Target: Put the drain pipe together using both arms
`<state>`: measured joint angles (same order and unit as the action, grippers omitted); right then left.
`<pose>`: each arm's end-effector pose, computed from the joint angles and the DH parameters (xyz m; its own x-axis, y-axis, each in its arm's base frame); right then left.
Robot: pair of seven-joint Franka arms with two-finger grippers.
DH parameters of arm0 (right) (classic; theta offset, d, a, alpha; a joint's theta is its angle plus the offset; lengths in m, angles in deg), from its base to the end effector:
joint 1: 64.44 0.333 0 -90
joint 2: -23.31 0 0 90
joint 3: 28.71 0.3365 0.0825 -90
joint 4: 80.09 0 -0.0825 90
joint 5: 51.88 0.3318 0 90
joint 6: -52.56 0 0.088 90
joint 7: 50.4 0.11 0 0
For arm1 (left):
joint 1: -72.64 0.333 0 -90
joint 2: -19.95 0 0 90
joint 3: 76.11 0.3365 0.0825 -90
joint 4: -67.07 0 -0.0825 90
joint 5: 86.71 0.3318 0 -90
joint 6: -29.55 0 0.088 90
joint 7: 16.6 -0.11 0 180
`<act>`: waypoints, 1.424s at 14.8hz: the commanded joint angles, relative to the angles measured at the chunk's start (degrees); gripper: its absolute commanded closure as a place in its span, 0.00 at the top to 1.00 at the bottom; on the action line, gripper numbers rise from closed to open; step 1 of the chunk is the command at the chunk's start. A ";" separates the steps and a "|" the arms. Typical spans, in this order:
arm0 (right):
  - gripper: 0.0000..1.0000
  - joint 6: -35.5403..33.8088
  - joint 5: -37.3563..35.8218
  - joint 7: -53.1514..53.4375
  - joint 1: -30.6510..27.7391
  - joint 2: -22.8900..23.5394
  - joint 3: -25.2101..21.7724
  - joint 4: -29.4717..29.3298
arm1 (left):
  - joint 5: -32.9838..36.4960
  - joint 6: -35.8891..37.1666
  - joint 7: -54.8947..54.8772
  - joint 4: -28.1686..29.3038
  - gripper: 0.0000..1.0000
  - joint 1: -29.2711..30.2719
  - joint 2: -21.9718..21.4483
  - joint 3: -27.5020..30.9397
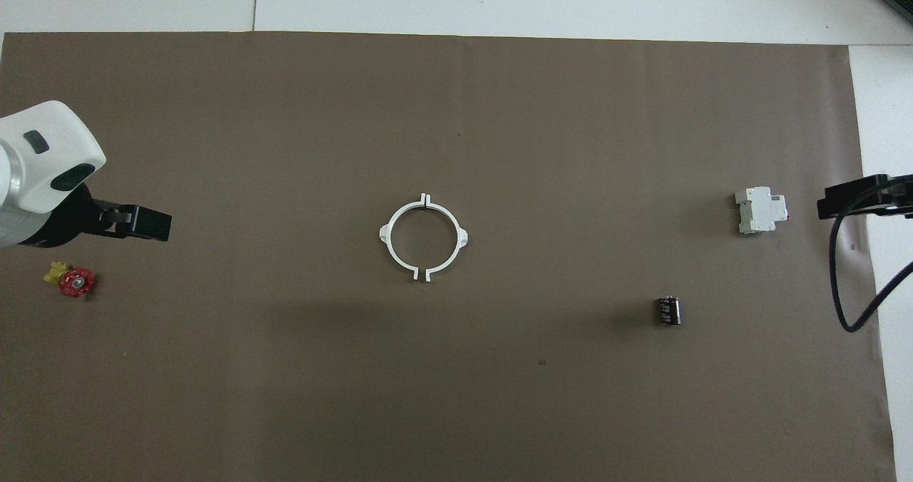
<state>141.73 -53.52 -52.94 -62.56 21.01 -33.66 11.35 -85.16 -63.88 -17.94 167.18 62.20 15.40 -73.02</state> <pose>0.4866 -0.0304 0.6500 1.0000 -0.0096 -0.0007 -0.0096 -0.9996 0.0251 0.4742 -0.0572 0.6117 0.9875 -0.1529 -0.0378 -0.1538 -0.9879 -0.0218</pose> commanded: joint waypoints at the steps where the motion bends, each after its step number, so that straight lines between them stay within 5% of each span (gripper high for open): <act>1: 1.00 0.47 -0.12 -0.89 -0.38 -0.59 0.29 0.76 | -0.93 6.59 0.11 -8.51 1.00 0.07 4.37 0.16; 21: 1.00 0.47 -0.12 -0.89 -0.38 -0.59 0.29 0.76 | -1.73 7.65 0.11 -9.67 1.00 0.07 4.55 -0.10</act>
<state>141.73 -53.52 -52.94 -62.56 21.01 -33.66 11.35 -86.06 -57.35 -17.94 158.24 62.24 19.71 -73.19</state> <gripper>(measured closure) 0.000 0.000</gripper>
